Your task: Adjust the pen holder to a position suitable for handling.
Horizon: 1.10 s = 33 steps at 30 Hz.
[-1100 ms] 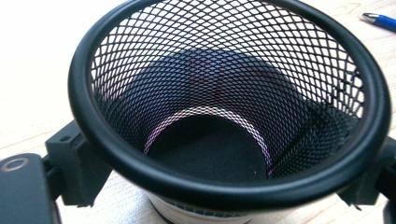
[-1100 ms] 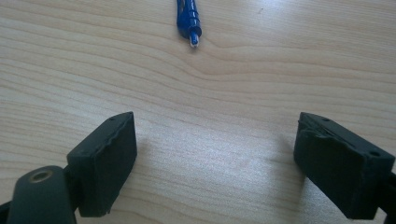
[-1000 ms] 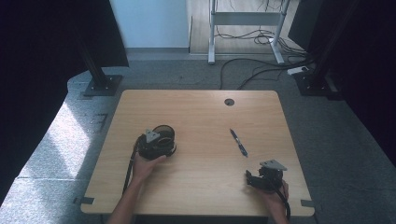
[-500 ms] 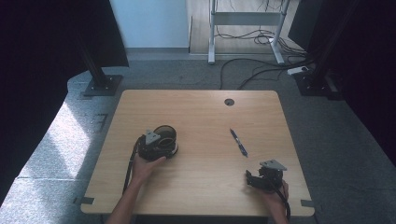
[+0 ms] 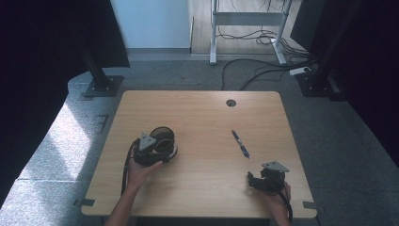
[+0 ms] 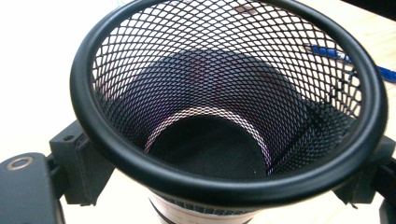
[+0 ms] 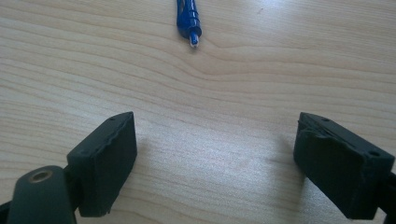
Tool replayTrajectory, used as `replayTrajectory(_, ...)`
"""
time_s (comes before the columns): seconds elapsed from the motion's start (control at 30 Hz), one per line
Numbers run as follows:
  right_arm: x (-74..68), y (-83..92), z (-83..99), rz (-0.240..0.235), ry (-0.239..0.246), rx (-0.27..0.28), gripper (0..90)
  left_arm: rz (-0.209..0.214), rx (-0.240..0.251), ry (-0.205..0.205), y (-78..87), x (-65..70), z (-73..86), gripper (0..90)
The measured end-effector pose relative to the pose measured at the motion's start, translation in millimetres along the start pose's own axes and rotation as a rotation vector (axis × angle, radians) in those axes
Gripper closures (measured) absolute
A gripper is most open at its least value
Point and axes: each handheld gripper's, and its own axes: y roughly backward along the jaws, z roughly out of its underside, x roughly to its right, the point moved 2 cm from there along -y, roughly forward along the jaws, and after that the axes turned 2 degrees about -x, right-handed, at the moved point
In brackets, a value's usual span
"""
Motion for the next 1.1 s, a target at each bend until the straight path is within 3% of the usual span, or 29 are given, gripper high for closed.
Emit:
replayTrajectory(0.23, 0.0, 0.0, 0.0, 0.000, 0.000, 0.000, 12.7, 0.000, 0.007, 0.006, 4.3, -0.1, -0.3, 10.7)
replayTrajectory(1.1, -0.1, 0.0, 0.0, 0.001, 0.001, 0.001, 12.7, 0.033, 0.033, -0.009, 4.9, 19.6, -14.2, 10.7)
